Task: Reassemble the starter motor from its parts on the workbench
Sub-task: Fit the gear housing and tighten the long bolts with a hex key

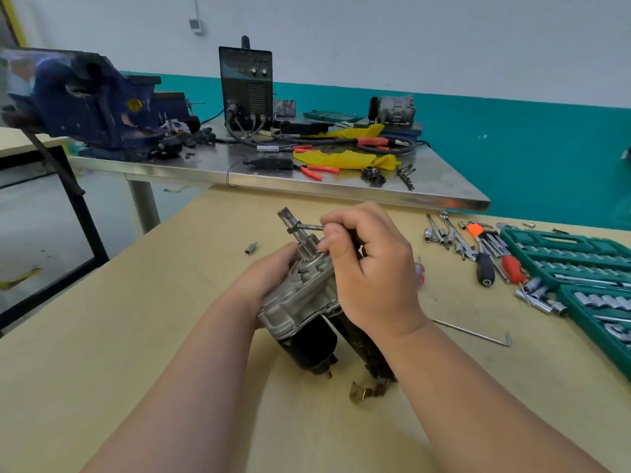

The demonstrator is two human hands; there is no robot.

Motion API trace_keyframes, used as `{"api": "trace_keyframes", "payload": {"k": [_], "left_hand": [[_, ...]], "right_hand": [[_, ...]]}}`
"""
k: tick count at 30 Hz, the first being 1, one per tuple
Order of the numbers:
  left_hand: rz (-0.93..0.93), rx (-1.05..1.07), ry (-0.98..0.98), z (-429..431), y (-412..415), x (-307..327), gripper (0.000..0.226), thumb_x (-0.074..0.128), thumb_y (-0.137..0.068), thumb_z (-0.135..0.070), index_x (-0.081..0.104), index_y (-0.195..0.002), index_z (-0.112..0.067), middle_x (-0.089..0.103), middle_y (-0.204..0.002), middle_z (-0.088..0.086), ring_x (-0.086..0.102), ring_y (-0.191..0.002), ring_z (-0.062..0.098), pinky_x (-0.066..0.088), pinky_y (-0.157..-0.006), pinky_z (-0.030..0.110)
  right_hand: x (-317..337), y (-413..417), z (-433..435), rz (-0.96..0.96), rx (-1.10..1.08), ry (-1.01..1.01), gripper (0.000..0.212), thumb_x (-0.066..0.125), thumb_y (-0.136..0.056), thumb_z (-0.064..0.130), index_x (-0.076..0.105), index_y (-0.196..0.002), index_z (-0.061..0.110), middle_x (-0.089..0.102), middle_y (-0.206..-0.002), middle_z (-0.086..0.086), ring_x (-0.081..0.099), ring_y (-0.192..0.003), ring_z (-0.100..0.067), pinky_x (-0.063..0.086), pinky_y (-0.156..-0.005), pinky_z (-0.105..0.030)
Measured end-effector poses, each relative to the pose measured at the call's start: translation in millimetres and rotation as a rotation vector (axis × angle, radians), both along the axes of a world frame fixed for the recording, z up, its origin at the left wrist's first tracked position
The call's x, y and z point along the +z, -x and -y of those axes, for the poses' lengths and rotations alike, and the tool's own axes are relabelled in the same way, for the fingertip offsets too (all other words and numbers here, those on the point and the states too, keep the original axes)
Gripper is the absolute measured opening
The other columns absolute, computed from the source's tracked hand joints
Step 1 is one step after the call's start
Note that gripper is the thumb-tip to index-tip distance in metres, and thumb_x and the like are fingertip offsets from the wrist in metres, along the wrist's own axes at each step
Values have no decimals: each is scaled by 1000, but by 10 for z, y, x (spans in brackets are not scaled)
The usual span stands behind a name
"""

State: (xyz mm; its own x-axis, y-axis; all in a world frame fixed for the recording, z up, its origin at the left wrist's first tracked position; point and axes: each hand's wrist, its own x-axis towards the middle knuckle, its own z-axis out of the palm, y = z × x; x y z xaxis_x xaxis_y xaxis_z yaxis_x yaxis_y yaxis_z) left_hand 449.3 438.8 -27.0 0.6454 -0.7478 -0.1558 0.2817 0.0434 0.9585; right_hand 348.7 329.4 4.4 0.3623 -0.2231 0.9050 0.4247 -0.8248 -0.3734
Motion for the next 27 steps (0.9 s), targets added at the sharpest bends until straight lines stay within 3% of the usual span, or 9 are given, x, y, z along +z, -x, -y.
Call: {"api": "trace_keyframes", "payload": {"k": [3, 7, 8, 10, 13, 16, 20, 23, 27], "left_hand": [[-99, -27, -5, -93, 107, -25, 68, 41, -95, -59, 76, -69, -8, 72, -75, 13, 69, -58, 23, 54, -53, 25], [259, -1, -21, -295, 288, -320, 83, 54, -68, -85, 71, -116, -19, 72, -114, 8, 67, -108, 27, 47, -99, 50], [343, -5, 8, -317, 337, -360, 94, 62, -59, -86, 66, -119, -14, 72, -114, 8, 66, -109, 29, 48, -97, 51], [483, 34, 51, -332, 407, -363, 105, 73, -43, -85, 59, -116, -11, 72, -99, -4, 69, -94, 16, 54, -83, 32], [554, 98, 21, -288, 492, -287, 85, 91, -39, -56, 59, -107, -16, 70, -85, -12, 65, -78, 3, 49, -67, 15], [631, 107, -40, -203, 532, -173, 68, 87, -44, -42, 60, -102, -19, 70, -81, -14, 65, -71, 0, 48, -62, 13], [774, 33, -178, -17, 513, 151, 58, 83, -46, -48, 60, -95, -28, 70, -82, -16, 66, -71, 3, 49, -62, 18], [841, -13, -248, 109, 545, 302, 58, 84, -45, -55, 60, -93, -33, 69, -81, -17, 64, -70, 2, 51, -58, 18], [914, -32, -276, 234, 608, 418, 52, 90, -52, -53, 60, -89, -31, 65, -70, -22, 57, -59, -3, 39, -49, 9]], "right_hand": [[-22, 28, 7, 37, -20, 10, 17, 54, -91, 6, 69, -93, -2, 63, -84, -5, 60, -78, -12, 45, -78, -12], [-29, 76, 6, 72, -27, 23, 16, 54, -91, 5, 68, -92, -3, 63, -85, -6, 62, -76, -16, 46, -76, -13], [-32, 89, 14, 78, -24, 26, 16, 54, -91, 4, 68, -92, -3, 63, -84, -6, 62, -76, -16, 46, -77, -13], [-34, 119, 21, 81, -28, 38, 16, 54, -91, 4, 68, -92, -3, 63, -84, -7, 62, -75, -17, 47, -76, -14], [-25, 194, 18, 78, -39, 56, 17, 54, -91, 4, 69, -93, -3, 62, -86, -6, 63, -75, -18, 49, -74, -16], [38, 344, 99, 23, -42, 29, 18, 53, -92, 9, 70, -97, 4, 61, -89, 2, 62, -79, -11, 46, -77, -12], [249, 636, 391, -224, -10, -224, 22, 61, -91, 24, 61, -95, 46, 67, -87, 18, 66, -88, -4, 53, -80, -20], [413, 910, 647, -352, 63, -270, 26, 69, -87, 13, 66, -85, 39, 72, -78, 12, 70, -74, -7, 60, -66, -28], [549, 1167, 782, -390, 47, -138, 34, 71, -86, 10, 67, -81, 43, 71, -71, 21, 68, -67, 2, 48, -60, -6]]}}
